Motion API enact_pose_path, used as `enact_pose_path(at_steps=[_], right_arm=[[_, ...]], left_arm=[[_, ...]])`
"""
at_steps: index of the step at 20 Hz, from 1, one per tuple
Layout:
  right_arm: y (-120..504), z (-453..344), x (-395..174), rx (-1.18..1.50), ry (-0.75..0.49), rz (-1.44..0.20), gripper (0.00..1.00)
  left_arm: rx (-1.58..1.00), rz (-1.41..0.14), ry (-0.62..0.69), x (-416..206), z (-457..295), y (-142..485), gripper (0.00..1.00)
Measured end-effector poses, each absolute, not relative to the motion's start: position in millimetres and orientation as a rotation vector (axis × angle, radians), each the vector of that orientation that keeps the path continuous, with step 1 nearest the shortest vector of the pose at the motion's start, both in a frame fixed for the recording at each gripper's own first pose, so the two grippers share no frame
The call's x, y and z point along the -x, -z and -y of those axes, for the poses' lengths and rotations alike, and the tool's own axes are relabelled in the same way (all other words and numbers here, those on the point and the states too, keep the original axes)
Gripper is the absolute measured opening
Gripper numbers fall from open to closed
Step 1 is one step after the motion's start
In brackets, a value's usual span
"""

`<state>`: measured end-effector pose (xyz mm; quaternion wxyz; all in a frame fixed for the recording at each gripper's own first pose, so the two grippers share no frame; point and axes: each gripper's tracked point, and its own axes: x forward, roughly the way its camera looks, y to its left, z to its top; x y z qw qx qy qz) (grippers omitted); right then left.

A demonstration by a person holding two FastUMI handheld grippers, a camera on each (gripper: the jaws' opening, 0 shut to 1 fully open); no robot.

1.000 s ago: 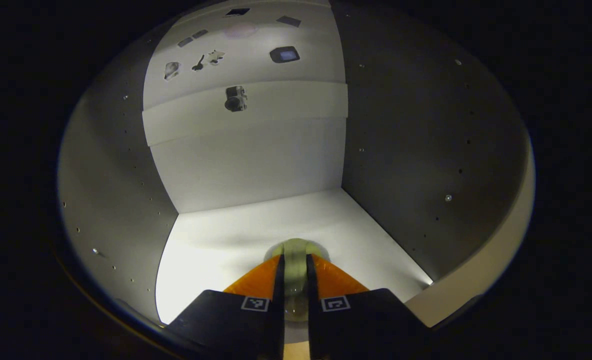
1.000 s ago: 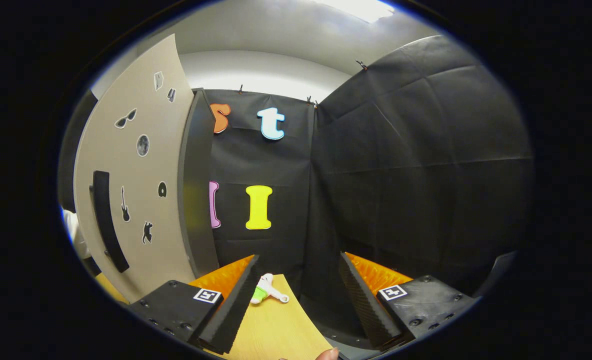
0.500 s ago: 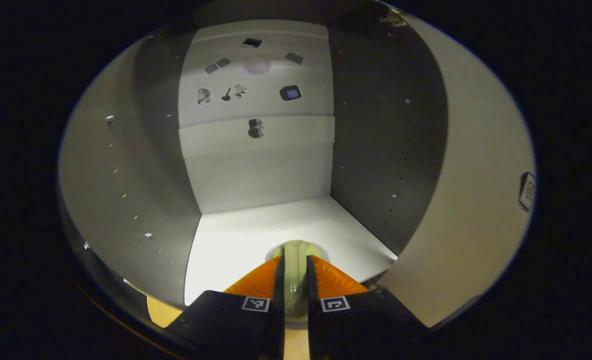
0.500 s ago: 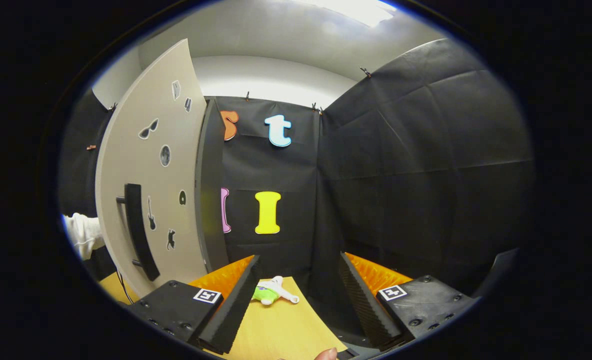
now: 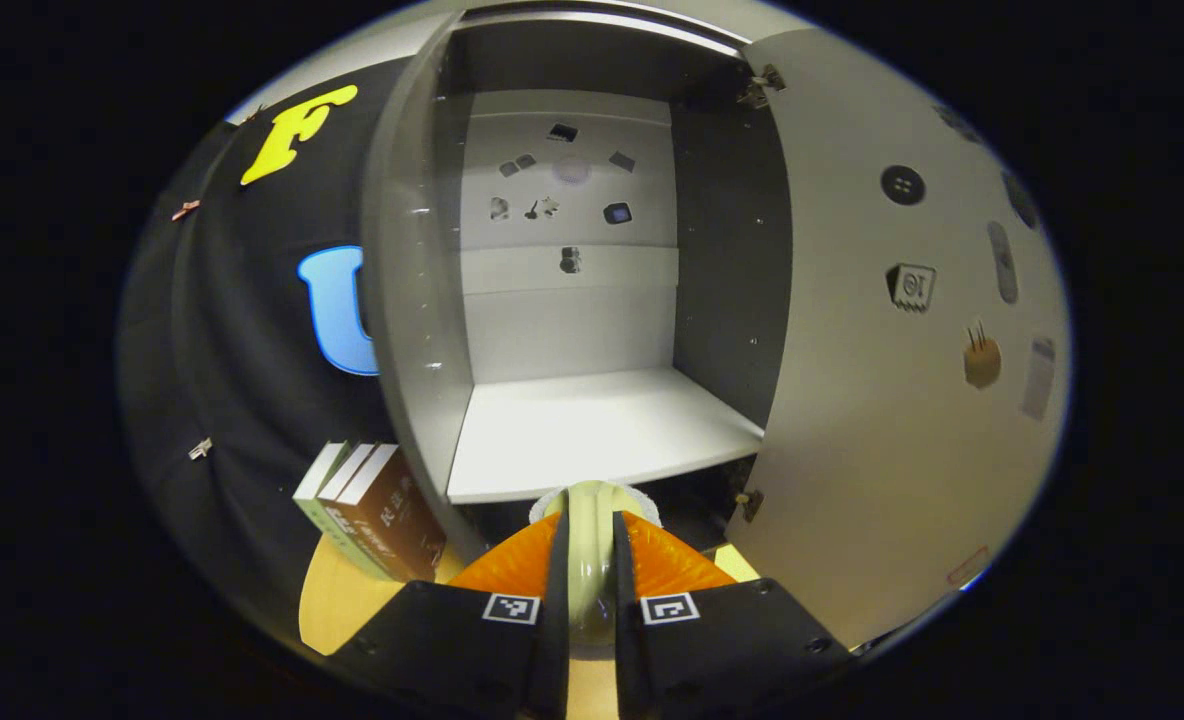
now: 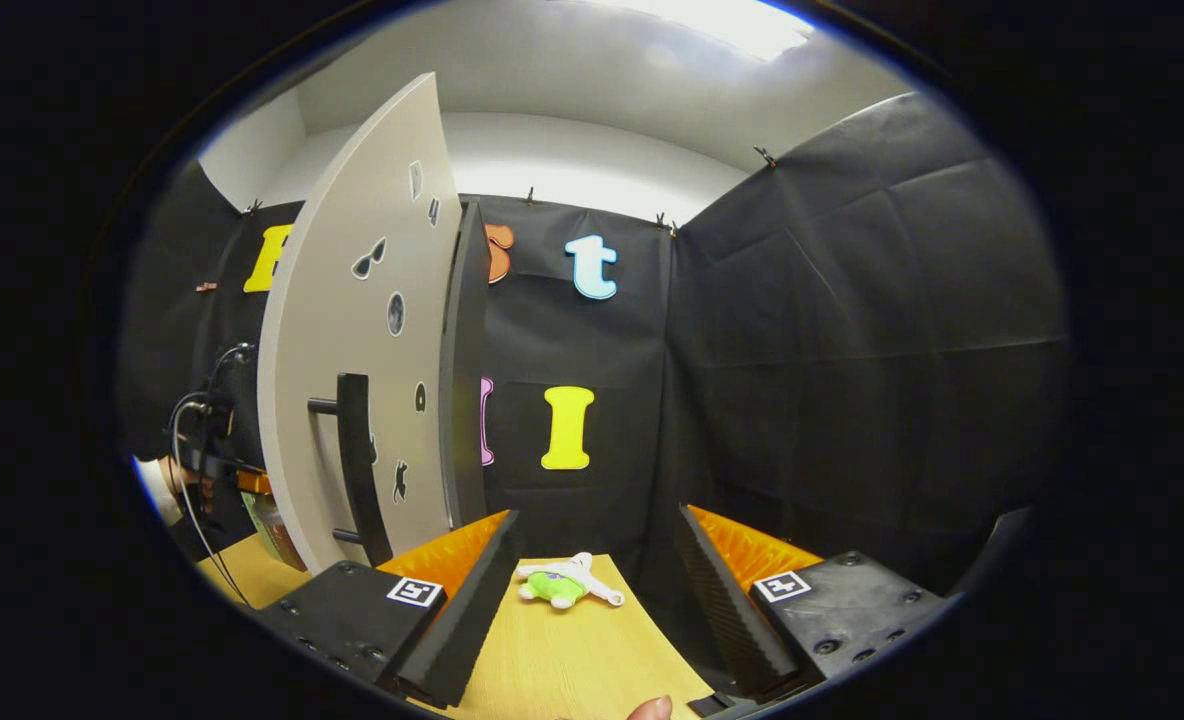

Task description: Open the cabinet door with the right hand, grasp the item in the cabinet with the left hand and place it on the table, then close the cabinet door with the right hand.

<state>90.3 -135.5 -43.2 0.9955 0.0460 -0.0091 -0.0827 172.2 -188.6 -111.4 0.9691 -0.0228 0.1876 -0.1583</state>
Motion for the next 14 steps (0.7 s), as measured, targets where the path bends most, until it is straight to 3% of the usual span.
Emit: enact_pose_path(at_steps=[8, 14], right_arm=[[37, 111, -100, -0.068, 0.13, 0.007, 0.96], [35, 104, -107, -0.04, 0.121, 0.008, 0.98]], left_arm=[[0.099, -0.442, 0.275, -99, 196, 227, 0.23], [0.108, -0.464, 0.239, -81, 197, 312, 0.22]])
